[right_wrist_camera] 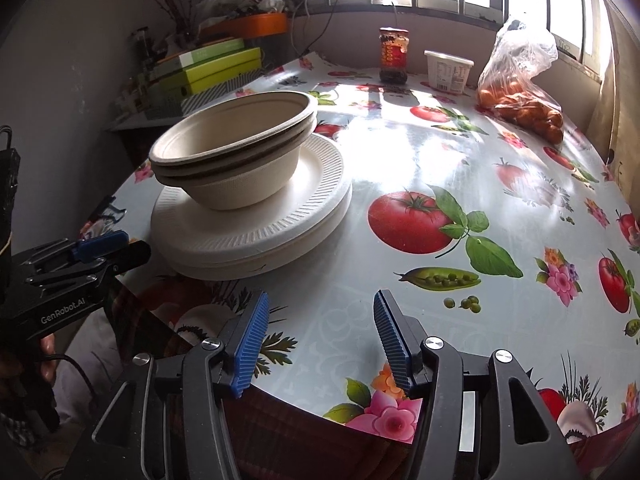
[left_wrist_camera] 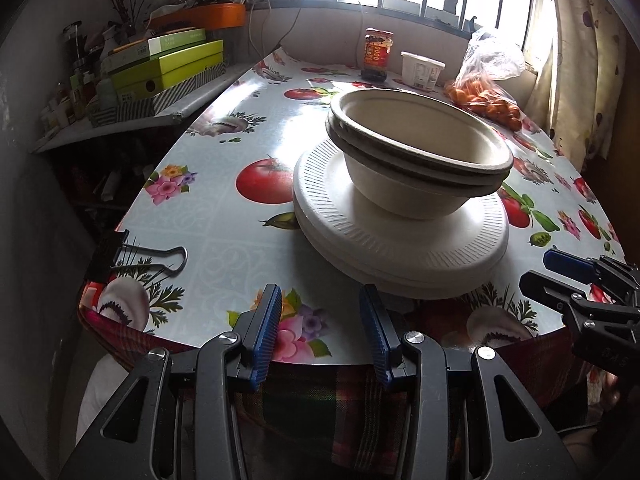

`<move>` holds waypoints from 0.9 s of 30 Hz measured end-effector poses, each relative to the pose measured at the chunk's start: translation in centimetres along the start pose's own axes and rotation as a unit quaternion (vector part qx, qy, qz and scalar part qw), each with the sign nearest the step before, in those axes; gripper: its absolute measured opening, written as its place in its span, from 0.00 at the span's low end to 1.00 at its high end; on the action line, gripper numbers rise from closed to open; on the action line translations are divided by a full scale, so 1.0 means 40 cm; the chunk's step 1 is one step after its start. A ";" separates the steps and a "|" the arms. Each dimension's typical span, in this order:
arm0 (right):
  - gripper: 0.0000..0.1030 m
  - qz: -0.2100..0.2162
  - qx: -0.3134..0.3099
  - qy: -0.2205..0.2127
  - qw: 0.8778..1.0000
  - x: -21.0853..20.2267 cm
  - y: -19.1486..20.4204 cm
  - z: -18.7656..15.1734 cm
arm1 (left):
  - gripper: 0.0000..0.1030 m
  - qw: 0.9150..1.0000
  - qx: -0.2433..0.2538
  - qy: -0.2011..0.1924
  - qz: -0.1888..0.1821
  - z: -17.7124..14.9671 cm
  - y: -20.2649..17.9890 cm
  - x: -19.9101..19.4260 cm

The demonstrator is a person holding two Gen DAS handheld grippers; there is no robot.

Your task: Organize plates and bowls

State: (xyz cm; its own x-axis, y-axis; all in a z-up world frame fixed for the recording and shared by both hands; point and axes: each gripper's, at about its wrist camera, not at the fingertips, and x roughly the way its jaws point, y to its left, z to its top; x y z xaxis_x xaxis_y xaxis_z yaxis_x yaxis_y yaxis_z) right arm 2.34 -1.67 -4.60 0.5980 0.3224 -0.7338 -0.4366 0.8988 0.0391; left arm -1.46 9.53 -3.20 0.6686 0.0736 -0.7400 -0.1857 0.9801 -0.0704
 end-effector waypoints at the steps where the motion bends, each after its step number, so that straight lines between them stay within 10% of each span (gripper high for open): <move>1: 0.54 0.001 0.003 0.003 1.000 0.004 -0.002 -0.001 | 0.41 1.000 0.000 0.004 0.001 0.000 -0.002 0.003; 27: 0.64 -0.022 0.008 0.002 1.000 0.018 0.006 -0.009 | 0.42 0.999 -0.004 -0.004 0.033 -0.007 -0.016 0.015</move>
State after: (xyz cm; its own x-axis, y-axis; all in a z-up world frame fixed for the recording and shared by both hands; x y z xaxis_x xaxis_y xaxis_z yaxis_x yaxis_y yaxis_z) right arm 2.40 -1.32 -5.37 0.6144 0.2808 -0.7373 -0.3987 0.9169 0.0170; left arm -1.14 8.90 -3.78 0.6602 0.1404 -0.7379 -0.2355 0.9715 -0.0259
